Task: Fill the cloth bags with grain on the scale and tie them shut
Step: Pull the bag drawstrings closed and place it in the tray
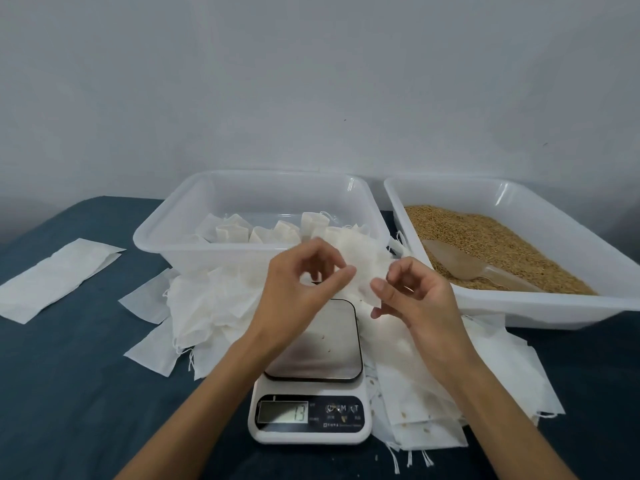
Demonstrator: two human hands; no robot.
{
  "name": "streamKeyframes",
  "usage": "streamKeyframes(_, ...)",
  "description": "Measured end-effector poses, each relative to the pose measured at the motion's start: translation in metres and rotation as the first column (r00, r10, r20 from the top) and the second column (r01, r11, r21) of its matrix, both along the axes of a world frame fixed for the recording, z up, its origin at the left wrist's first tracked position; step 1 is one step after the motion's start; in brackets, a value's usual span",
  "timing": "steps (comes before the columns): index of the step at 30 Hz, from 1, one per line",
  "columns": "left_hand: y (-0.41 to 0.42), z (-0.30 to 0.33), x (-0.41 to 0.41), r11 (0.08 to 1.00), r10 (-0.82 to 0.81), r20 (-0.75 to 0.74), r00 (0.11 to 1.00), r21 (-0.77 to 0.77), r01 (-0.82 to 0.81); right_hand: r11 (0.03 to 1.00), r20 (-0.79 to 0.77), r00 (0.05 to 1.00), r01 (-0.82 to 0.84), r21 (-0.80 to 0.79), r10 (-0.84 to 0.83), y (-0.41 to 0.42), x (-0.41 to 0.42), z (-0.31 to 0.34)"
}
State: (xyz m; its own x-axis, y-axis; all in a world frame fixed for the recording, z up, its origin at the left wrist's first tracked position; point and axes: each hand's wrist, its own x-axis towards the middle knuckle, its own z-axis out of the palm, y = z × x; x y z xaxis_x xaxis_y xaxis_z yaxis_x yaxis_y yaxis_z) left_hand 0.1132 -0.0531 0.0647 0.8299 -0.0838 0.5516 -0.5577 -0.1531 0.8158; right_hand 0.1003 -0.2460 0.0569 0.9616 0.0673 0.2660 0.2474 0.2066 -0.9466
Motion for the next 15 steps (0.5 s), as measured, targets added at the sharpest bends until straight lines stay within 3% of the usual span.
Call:
streamKeyframes(2, -0.003, -0.003, 0.0, 0.987, -0.16, -0.126, 0.979, -0.025, 0.158, 0.999, 0.024, 1.0, -0.015, -0.03, 0.016, 0.001, -0.002, 0.001)
streamKeyframes(6, -0.004, -0.008, 0.001, 0.968, -0.244, -0.212, 0.946, -0.001, 0.249, 0.996, 0.085, 0.996, -0.026, -0.087, 0.034, 0.002, -0.006, 0.002)
streamKeyframes(10, -0.003, -0.01, 0.002, 0.964, -0.26, -0.253, 0.932, -0.017, 0.265, 0.992, 0.147, 0.989, -0.006, -0.126, 0.025, 0.005, -0.007, 0.002)
streamKeyframes(15, -0.003, -0.011, 0.007, 0.982, -0.188, -0.238, 0.953, -0.039, 0.185, 0.954, 0.254, 0.961, 0.176, -0.245, -0.112, 0.005, -0.007, 0.001)
